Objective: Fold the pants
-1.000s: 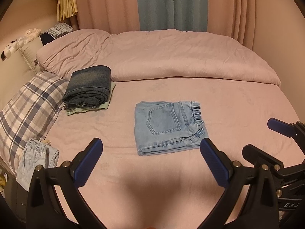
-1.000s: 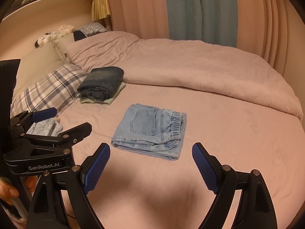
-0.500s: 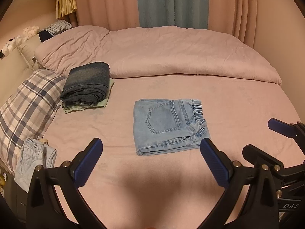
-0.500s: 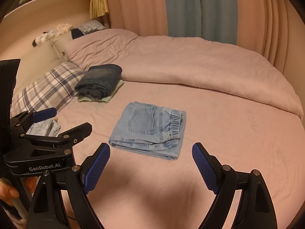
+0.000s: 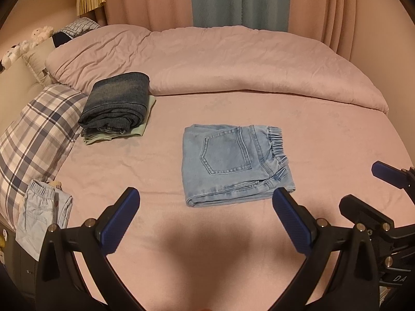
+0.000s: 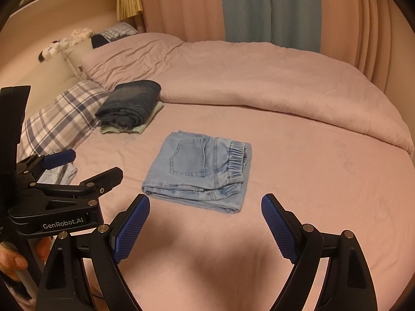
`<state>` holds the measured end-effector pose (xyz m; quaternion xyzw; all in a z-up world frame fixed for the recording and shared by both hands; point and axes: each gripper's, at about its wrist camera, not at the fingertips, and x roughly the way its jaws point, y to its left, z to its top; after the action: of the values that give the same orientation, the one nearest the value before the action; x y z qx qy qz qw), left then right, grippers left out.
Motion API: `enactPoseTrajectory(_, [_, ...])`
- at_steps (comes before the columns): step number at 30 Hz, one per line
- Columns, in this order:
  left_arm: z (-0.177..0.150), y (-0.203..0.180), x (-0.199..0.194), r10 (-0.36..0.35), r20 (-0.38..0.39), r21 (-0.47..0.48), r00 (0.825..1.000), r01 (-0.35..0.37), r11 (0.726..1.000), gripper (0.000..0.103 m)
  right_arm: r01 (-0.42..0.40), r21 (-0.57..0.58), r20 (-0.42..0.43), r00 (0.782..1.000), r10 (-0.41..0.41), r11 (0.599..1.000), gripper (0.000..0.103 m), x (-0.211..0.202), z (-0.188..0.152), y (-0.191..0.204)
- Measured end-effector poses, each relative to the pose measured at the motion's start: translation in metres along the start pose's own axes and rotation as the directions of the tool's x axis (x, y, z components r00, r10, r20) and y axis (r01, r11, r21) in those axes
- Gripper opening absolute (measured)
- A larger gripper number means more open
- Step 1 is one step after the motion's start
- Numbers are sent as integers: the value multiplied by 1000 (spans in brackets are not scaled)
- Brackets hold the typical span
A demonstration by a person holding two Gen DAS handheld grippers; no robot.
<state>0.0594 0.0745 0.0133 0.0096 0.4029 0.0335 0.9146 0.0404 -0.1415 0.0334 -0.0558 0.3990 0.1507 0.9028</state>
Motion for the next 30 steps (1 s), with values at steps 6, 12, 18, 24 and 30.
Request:
enactPoseTrajectory(6, [1, -1, 3, -2, -4, 0, 1000, 2, 1000, 102, 0, 1, -5, 1000, 0, 1000, 88, 3, 1, -1])
enactPoseTrajectory(12, [1, -1, 7, -3, -11, 0, 1000, 3, 1000, 102, 1, 1, -11, 1000, -1, 1000, 88, 6, 2, 0])
enactPoseTrajectory(18, [1, 0, 11, -4, -17, 0, 1000, 4, 1000, 102, 2, 1, -15, 1000, -2, 1000, 88, 10, 2, 0])
enactPoseTrajectory(24, [1, 1, 15, -4, -22, 1, 1000, 4, 1000, 102, 2, 3, -16, 1000, -2, 1000, 88, 11, 2, 0])
enactPoseTrajectory(30, [1, 1, 17, -3, -24, 2, 1000, 4, 1000, 102, 2, 0, -19, 1000, -2, 1000, 88, 13, 1, 1])
